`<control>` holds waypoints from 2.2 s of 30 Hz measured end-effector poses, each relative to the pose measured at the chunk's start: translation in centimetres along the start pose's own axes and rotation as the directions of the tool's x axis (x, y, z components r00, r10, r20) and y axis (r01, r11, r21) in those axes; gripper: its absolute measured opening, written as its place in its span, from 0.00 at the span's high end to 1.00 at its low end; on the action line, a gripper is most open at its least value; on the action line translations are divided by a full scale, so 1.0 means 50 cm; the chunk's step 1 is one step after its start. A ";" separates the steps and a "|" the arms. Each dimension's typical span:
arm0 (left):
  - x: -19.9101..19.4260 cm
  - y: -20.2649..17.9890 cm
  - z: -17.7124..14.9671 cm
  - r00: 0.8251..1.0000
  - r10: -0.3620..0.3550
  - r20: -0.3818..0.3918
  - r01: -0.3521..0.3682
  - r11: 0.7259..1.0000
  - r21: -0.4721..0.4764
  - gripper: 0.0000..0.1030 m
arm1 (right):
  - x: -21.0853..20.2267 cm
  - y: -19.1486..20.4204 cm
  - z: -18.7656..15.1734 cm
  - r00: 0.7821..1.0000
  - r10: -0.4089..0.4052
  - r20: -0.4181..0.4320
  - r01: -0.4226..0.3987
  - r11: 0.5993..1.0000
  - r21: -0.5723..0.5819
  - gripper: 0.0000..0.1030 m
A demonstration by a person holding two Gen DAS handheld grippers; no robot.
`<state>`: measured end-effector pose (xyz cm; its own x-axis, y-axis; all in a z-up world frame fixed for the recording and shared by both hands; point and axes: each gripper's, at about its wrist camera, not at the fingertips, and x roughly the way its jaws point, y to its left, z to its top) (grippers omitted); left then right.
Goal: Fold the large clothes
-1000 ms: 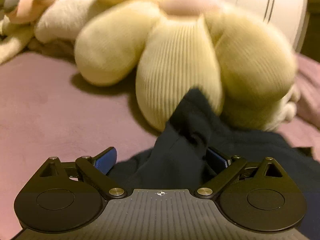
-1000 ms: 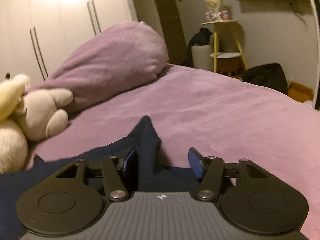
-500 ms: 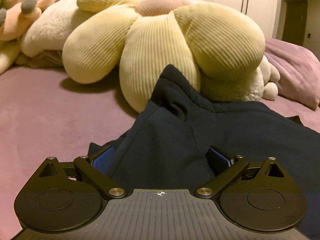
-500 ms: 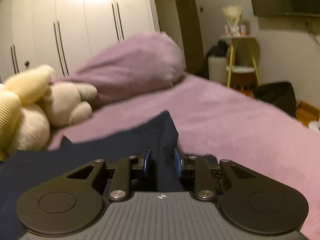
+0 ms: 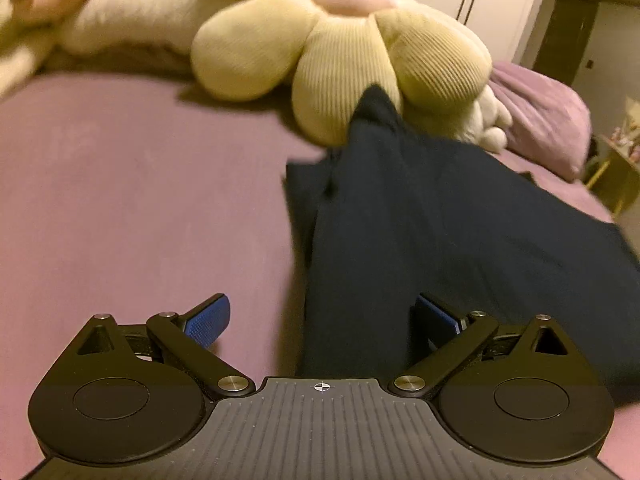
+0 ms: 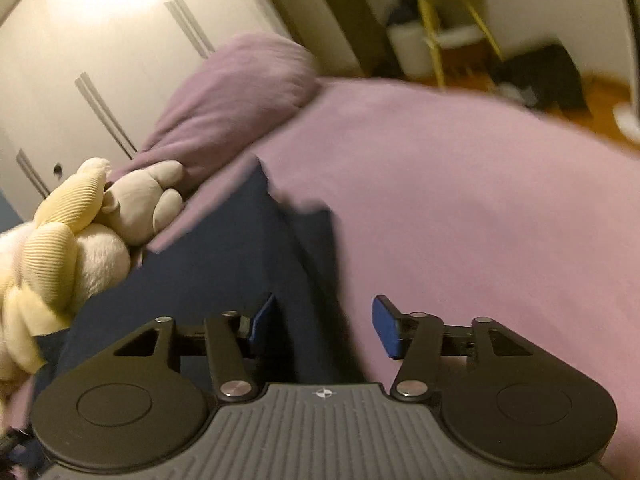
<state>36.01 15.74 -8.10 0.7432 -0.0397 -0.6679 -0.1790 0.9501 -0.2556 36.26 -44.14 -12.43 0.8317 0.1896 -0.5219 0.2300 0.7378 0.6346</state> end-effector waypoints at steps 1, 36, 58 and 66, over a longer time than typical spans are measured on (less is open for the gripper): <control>-0.005 0.004 -0.005 0.999 -0.036 -0.029 0.035 0.999 -0.029 0.05 | -0.022 -0.030 -0.013 0.999 0.043 -0.032 -0.041 0.996 0.078 0.45; -0.313 0.117 -0.158 0.966 -0.144 -0.216 0.061 0.935 -0.349 0.40 | -0.276 -0.056 -0.148 0.963 0.107 -0.249 -0.073 0.987 0.144 0.70; 0.009 -0.246 -0.064 0.982 0.079 0.171 -0.102 0.986 0.131 0.21 | 0.082 0.328 -0.285 0.999 -0.008 -0.052 -0.025 0.789 -0.614 0.90; 0.027 -0.125 0.023 0.963 0.226 0.145 -0.232 0.973 0.024 0.20 | 0.093 0.310 -0.182 0.999 -0.032 -0.017 0.014 0.779 -0.627 0.91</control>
<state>38.88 10.09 -6.58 0.7691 0.2211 -0.5997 -0.3303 0.9407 -0.0768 39.12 -25.92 -10.19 0.8154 0.1769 -0.5513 -0.1259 0.9836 0.1294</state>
